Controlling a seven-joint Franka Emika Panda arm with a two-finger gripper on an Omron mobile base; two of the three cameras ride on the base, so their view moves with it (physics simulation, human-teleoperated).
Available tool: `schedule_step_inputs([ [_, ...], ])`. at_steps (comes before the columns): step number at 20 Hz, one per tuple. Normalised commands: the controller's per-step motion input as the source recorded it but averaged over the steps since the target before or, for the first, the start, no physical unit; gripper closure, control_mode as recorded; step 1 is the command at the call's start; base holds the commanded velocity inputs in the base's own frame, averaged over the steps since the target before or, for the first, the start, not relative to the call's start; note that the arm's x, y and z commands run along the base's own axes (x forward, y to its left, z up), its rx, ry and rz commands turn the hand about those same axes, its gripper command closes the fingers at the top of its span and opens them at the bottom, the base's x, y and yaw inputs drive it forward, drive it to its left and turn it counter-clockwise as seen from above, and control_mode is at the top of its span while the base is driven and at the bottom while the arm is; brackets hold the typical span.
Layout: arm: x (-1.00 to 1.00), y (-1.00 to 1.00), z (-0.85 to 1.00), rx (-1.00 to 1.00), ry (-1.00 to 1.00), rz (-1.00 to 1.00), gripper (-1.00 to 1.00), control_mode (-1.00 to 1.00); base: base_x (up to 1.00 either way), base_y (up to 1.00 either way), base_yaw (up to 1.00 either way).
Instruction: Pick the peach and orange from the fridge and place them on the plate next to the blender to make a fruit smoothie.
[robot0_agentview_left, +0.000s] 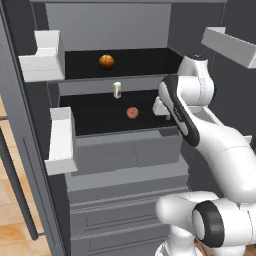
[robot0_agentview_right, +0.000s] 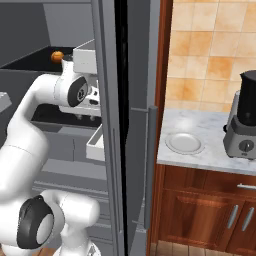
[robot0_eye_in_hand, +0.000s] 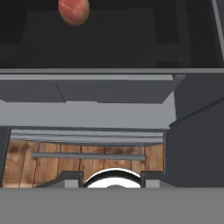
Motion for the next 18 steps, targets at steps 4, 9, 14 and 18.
schedule_step_inputs([
  [4,-0.01,0.04,0.0,0.0,-0.01,0.0,-1.0,-1.0,0.0,0.0,0.0],
  [9,-0.16,0.47,0.01,0.01,-0.2,0.0,-1.0,-1.0,0.0,0.0,0.0],
  [14,-0.2,0.32,0.11,0.0,-0.31,0.0,-1.0,-1.0,0.0,0.0,0.0],
  [18,-0.21,0.28,0.33,0.02,-0.32,0.0,-1.0,-1.0,0.0,0.0,0.0],
])
